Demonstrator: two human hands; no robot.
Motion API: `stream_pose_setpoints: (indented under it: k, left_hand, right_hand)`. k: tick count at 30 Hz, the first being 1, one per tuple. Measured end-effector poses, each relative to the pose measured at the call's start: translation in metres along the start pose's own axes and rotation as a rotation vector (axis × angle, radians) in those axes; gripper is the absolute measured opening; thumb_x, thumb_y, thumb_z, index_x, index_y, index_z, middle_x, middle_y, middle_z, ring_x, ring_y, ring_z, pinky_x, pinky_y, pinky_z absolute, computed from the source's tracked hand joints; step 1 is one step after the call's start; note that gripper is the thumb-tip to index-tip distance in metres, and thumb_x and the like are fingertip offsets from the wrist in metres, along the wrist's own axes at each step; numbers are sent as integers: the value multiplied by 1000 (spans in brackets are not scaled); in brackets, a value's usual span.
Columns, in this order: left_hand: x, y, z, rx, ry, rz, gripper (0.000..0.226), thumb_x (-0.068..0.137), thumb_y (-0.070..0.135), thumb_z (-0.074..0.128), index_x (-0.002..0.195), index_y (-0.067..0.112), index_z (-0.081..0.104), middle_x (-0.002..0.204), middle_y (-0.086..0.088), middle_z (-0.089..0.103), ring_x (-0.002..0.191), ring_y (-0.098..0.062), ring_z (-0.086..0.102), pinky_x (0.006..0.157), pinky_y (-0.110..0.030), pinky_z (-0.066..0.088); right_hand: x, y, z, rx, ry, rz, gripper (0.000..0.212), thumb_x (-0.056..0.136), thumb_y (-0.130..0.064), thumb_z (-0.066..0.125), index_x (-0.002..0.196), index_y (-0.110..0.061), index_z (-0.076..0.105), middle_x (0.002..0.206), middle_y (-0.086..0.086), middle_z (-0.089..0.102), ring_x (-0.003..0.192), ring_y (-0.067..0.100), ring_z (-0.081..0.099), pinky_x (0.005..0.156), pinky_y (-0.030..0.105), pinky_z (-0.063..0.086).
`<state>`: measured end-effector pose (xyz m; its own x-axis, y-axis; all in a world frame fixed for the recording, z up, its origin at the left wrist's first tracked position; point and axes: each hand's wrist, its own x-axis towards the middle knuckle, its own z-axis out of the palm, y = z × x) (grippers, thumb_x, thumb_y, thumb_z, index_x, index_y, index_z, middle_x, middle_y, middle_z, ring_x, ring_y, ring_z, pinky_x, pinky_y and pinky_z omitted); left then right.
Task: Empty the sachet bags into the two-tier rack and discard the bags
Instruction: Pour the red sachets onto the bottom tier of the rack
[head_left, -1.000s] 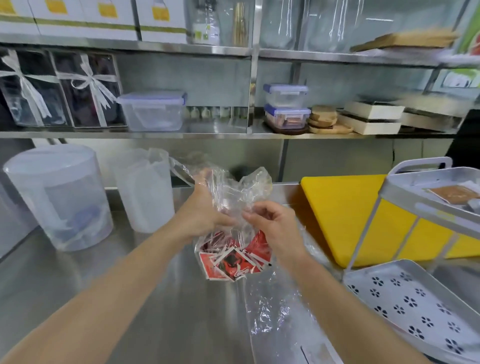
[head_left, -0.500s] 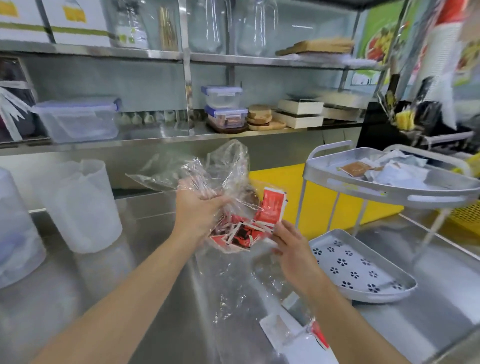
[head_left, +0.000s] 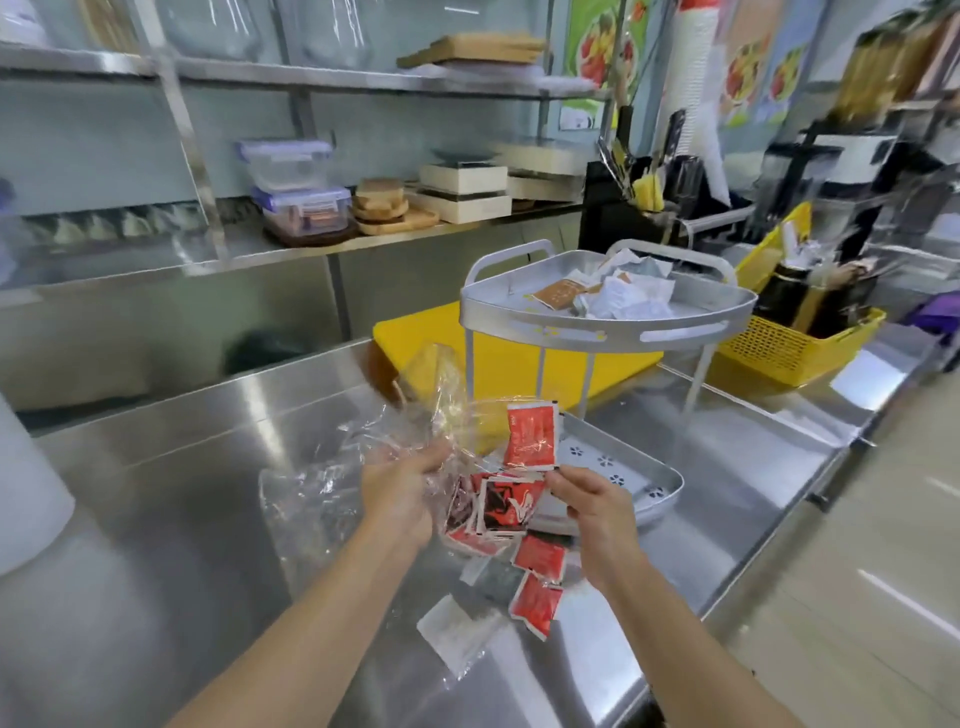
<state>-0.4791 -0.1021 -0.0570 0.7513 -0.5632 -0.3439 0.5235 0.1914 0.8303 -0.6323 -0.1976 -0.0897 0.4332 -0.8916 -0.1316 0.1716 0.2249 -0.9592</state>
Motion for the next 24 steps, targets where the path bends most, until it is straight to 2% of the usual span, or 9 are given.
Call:
stream_pose_setpoints:
  k: [2,5,7,13,16,18,21,23,24]
  left_hand:
    - [2,-15,13,-94,-53,-116,53,75,-9,66,122,5,46,104,-16,61,77,-24,60,59,-36,51]
    - [8,-36,40,-152,-119,-216,45,76,-6,65,118,0,52,109,-14,59,98,-29,59,90,-48,50]
    - [14,-47,64,-178,-165,-233,47,74,-6,65,119,-1,51,111,-12,59,104,-28,57,97,-48,46]
    - [43,-76,116,-229,-279,-280,19,66,2,70,80,9,57,79,-3,55,78,-16,54,69,-32,46]
    - [58,-98,121,0,-191,-351,15,83,10,65,97,9,60,91,-5,60,83,-17,55,64,-32,44]
    - [62,-115,114,184,-151,-446,33,86,22,64,113,5,57,95,-9,60,79,-19,53,62,-32,43]
    - [63,-122,104,211,-174,-582,57,88,29,60,132,-3,43,111,-23,58,90,-30,56,76,-34,47]
    - [64,-112,100,282,-151,-577,59,87,27,62,134,1,37,129,-27,48,108,-35,55,89,-37,46]
    - [63,-103,99,371,-175,-570,54,86,26,64,129,3,41,123,-25,52,105,-34,59,87,-37,49]
  right_hand:
    - [7,-7,-12,-35,55,0,19,76,-4,69,62,-17,70,50,-13,65,48,-1,59,59,28,47]
    - [20,-21,-31,-3,158,-30,5,77,-5,68,77,-9,71,54,-6,63,48,7,51,48,24,41]
    - [31,-31,-47,-1,221,-61,12,78,-6,67,89,-2,71,62,-1,61,52,11,45,51,23,34]
    - [69,-54,-80,-34,311,-123,4,78,-3,67,80,-4,71,50,-7,62,39,0,47,43,15,39]
    - [91,-54,-81,-102,301,-142,9,77,4,66,86,3,69,55,-2,68,48,5,58,50,15,47]
    - [103,-49,-79,-207,289,-144,11,77,3,67,87,4,70,73,9,68,63,17,59,59,23,49]
    - [126,-40,-79,-303,230,-185,7,78,2,66,82,6,70,72,8,66,61,16,57,57,16,49]
    - [141,-37,-81,-380,196,-223,4,78,0,67,79,1,70,71,4,65,68,20,59,71,26,52]
    - [148,-37,-82,-422,172,-230,3,78,-1,68,79,-3,71,73,4,66,72,21,59,78,33,51]
